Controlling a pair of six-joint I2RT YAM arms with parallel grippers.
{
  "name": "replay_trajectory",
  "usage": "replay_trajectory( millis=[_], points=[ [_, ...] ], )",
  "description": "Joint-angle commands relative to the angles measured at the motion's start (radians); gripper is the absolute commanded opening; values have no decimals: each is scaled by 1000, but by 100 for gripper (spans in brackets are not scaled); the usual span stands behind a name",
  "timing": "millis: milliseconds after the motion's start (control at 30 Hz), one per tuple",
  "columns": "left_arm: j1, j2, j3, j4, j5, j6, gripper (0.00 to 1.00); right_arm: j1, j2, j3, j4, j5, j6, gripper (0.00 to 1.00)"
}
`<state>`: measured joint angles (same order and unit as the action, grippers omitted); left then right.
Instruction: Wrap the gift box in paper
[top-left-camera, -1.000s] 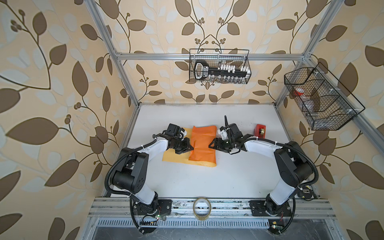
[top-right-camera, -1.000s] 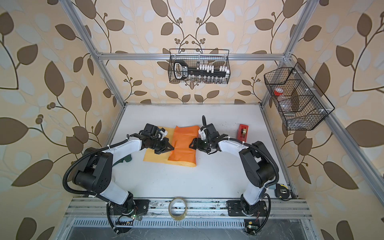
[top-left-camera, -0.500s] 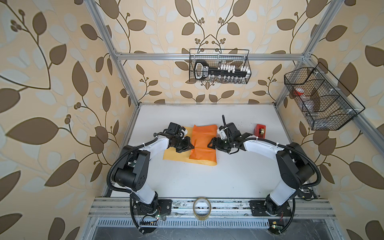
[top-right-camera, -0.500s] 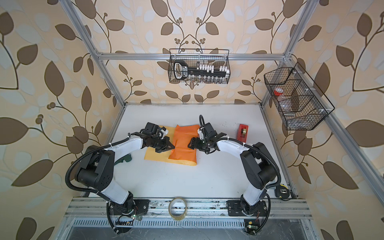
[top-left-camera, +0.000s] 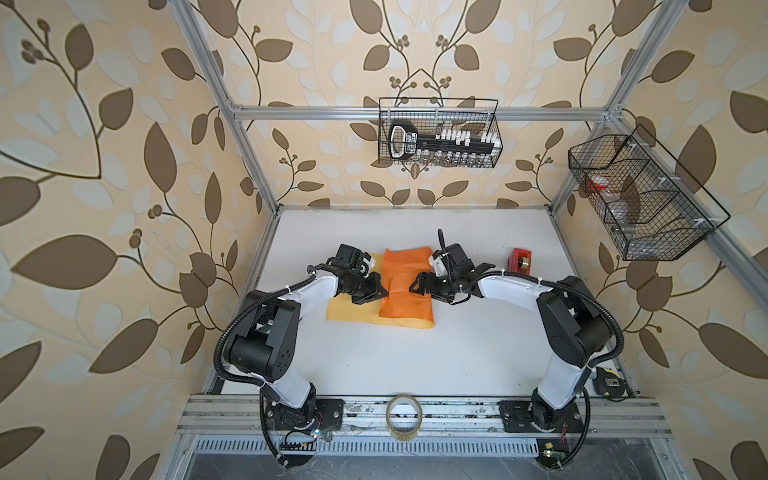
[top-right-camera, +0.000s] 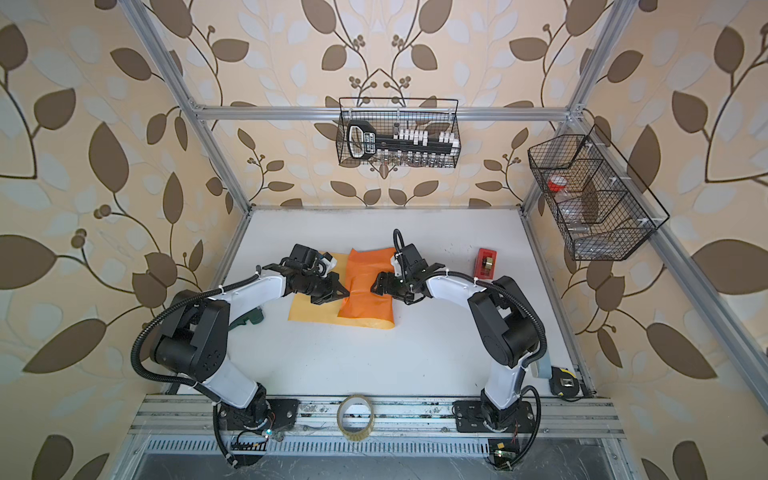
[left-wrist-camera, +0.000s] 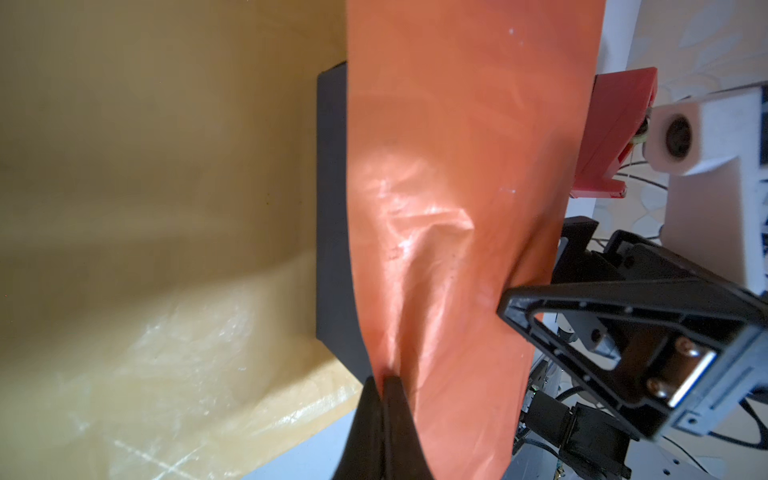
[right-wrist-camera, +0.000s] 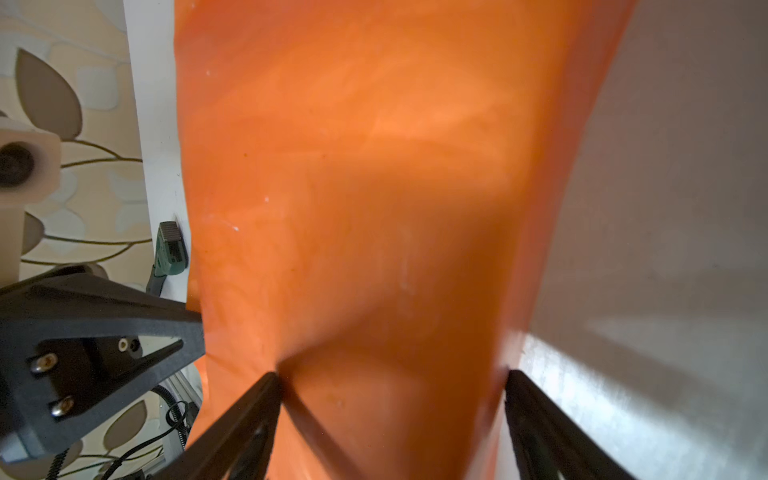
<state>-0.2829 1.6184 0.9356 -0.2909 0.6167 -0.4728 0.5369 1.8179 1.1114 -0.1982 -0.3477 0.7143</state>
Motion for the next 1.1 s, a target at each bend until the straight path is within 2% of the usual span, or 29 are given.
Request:
replay_trajectory(
  millis=[0, 233, 733, 967, 1033, 1067],
  points=[
    [-12, 32, -23, -70, -136, 33, 0, -9, 47, 40, -16, 30, 8, 84],
    [-12, 31, -18, -76, -146, 33, 0, 4, 105, 34, -14, 39, -5, 80],
    [-12, 41, 11, -105, -158, 25, 1, -3, 106, -24, -16, 66, -21, 70],
    [-10, 27, 54, -154, -179, 36, 27, -10, 117, -31, -14, 69, -29, 67],
    [-6, 2, 67, -171, -192, 53, 41, -10, 114, -32, -9, 67, -32, 67],
    [-2, -11, 71, -177, -200, 60, 44, -11, 117, -30, -11, 67, -37, 67]
  ],
)
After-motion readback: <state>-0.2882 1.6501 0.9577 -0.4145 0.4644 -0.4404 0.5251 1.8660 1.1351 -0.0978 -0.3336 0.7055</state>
